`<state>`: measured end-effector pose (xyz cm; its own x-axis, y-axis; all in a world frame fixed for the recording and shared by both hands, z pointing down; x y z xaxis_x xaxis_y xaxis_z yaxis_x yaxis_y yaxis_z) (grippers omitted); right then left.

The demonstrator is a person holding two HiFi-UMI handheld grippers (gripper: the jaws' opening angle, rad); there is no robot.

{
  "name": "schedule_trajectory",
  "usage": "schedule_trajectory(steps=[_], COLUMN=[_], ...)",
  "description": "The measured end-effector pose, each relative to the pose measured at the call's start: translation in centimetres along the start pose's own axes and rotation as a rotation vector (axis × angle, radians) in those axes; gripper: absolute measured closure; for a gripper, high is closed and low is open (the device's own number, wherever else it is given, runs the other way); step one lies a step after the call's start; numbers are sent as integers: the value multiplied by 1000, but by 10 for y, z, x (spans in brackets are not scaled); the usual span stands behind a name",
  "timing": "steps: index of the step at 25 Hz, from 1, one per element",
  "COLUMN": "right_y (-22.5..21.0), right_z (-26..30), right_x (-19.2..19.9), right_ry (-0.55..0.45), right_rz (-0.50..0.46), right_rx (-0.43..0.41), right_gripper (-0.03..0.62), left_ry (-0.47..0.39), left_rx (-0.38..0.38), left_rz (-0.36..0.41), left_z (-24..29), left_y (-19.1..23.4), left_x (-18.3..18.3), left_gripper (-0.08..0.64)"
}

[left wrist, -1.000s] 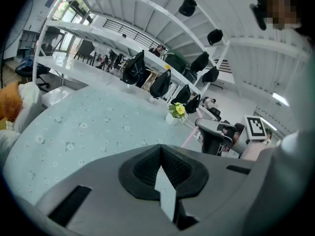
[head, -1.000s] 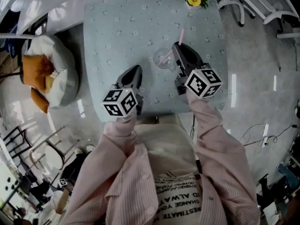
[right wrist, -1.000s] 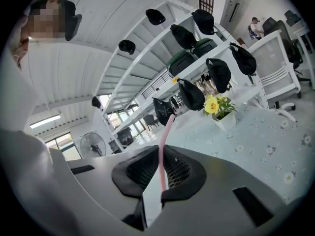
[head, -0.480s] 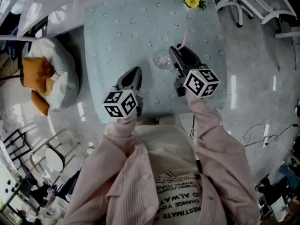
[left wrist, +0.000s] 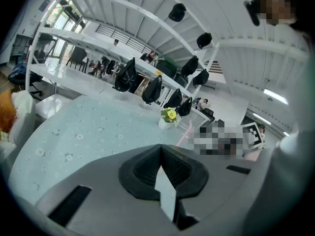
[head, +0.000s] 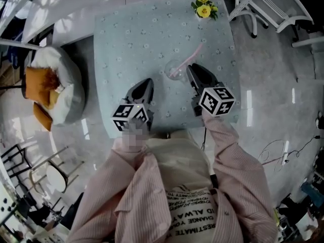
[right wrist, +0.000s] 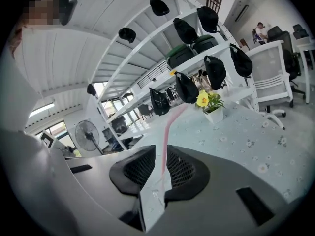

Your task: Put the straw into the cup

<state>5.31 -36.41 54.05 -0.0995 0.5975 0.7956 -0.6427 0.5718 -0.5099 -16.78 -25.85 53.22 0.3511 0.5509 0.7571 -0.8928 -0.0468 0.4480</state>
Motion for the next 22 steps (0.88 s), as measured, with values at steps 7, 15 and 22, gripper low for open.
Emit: schedule_trajectory(steps=[7,15,22], right_y=[18,38,50], right_z=[-20,-43,-70], right_x=[-12,-34,-57], right_ry=[-32,-110,-211], right_rz=[-86,-170,-207], right_rx=[-28,-49,-23], right_gripper=[584,592,592], left_ry=[-82,-188,-261], left_rx=[53,66,53], left_rz=[108,192,239], left_z=[-16,-37,-57], left_y=[-15,-27,-34], left_x=[-20,-45,-59], left_gripper=[561,561,561])
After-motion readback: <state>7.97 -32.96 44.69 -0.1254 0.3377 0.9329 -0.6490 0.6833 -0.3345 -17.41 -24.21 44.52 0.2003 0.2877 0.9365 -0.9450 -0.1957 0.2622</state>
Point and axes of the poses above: the fingertips, and each gripper's own axes: z forward along the fingers, y to its left, x out of its underside, the point moved 8 cm from there along -z, backward along the fingers, and after that the axes turned 3 degrees about -x, right-handed, at the moved point
